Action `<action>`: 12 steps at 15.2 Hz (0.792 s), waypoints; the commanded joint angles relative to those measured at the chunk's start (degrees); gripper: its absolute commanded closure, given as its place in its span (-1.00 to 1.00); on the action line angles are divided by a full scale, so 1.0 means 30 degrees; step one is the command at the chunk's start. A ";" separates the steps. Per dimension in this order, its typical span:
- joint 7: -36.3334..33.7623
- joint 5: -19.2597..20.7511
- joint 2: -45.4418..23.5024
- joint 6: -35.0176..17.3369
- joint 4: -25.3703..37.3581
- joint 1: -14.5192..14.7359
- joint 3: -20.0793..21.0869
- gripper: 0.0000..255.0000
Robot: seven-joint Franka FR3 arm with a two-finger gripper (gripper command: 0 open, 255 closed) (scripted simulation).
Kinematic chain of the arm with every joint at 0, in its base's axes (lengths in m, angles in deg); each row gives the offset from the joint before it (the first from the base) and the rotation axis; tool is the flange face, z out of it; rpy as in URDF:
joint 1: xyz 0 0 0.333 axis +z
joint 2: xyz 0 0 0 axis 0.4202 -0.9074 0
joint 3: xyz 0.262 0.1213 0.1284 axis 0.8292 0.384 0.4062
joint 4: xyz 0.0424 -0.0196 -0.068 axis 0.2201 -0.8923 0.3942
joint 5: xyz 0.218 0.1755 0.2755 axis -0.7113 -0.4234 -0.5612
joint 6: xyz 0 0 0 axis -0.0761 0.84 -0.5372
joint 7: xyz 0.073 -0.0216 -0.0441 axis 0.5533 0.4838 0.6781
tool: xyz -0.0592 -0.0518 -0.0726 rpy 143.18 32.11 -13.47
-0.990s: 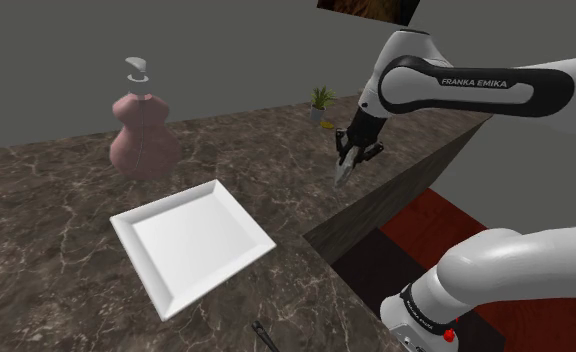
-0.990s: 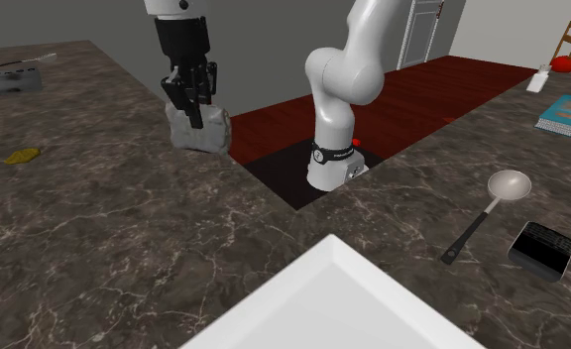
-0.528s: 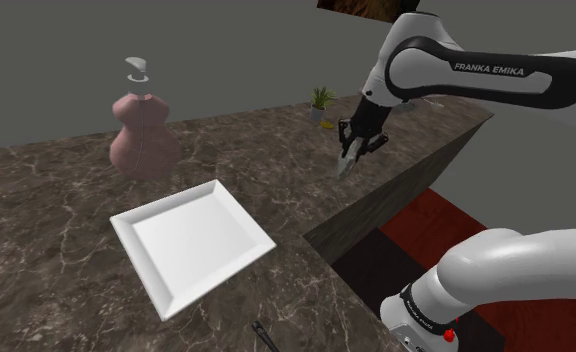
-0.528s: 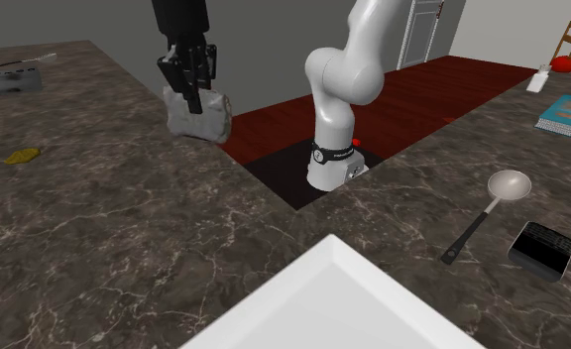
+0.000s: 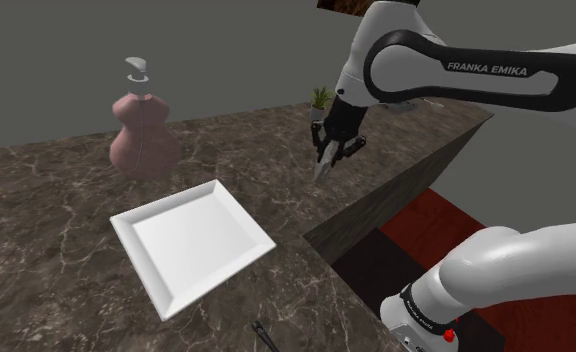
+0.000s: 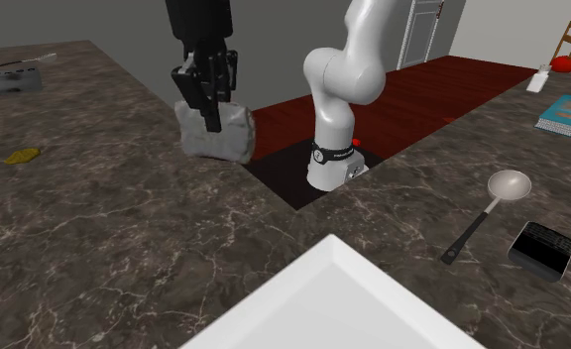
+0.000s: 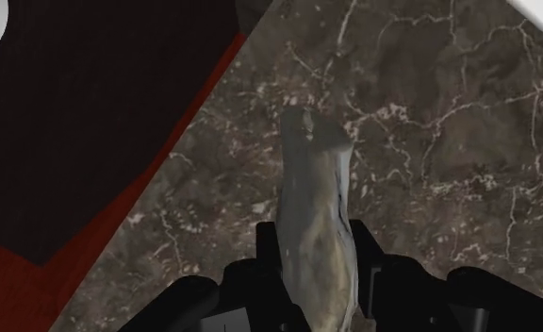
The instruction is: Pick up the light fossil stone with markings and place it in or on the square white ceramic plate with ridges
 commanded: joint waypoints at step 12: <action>-0.6974 0.0456 -0.5046 -0.0079 0.5437 0.1121 0.5193 1.00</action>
